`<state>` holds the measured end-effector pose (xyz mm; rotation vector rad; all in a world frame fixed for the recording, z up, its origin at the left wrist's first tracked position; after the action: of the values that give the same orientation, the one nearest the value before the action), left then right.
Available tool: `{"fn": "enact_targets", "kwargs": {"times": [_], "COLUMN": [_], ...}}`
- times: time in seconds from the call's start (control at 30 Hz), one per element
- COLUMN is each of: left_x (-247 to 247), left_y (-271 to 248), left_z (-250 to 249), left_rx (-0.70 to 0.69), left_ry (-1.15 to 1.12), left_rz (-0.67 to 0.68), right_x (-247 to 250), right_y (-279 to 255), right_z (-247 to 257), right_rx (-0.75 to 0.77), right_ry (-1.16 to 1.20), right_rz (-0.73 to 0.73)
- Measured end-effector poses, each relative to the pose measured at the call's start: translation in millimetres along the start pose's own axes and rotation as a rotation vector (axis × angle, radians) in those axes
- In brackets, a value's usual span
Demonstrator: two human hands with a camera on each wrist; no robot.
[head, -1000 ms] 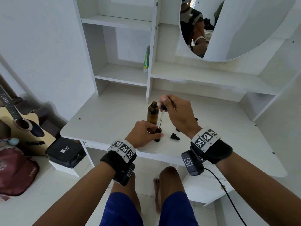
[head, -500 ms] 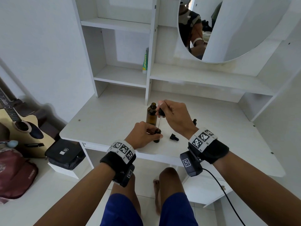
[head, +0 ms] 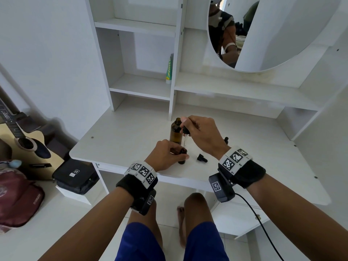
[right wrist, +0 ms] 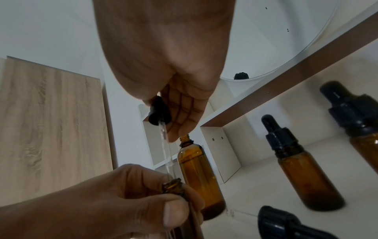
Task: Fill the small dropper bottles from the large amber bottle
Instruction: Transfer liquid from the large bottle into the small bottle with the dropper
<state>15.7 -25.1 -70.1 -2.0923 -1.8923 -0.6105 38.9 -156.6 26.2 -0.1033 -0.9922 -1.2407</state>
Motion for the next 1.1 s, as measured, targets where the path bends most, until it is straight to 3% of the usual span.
{"fn": "enact_targets", "kwargs": {"times": [0.5,0.73,0.93,1.1], "left_x": [0,1,0,1], "left_y": [-1,-1,-1,-1], "left_z": [-1,-2,0,0], "left_rx": [0.007,0.004,0.030,0.040], "left_ry": [-0.006,-0.004,-0.019,-0.013], "left_rz": [-0.002,-0.007,0.001,-0.003], "right_x": [0,2,21,40], "right_y": [1,6,26,41], "right_z": [1,-6,2,16], "right_rx": [0.085,-0.039,0.009,0.069], "right_ry": [-0.076,0.011,-0.012,0.074], "right_rz": [-0.019,-0.021,-0.114,-0.283]}}
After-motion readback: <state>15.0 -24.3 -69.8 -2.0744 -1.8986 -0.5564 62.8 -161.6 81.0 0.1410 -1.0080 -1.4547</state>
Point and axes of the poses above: each hand's wrist, its own y-axis towards the middle knuckle, its own x-axis out of the back of the hand, z = x × y, the point moved 5 cm from there along y, towards the middle knuckle, and after that the axes turned 8 degrees about -y, right-handed, at the moved point
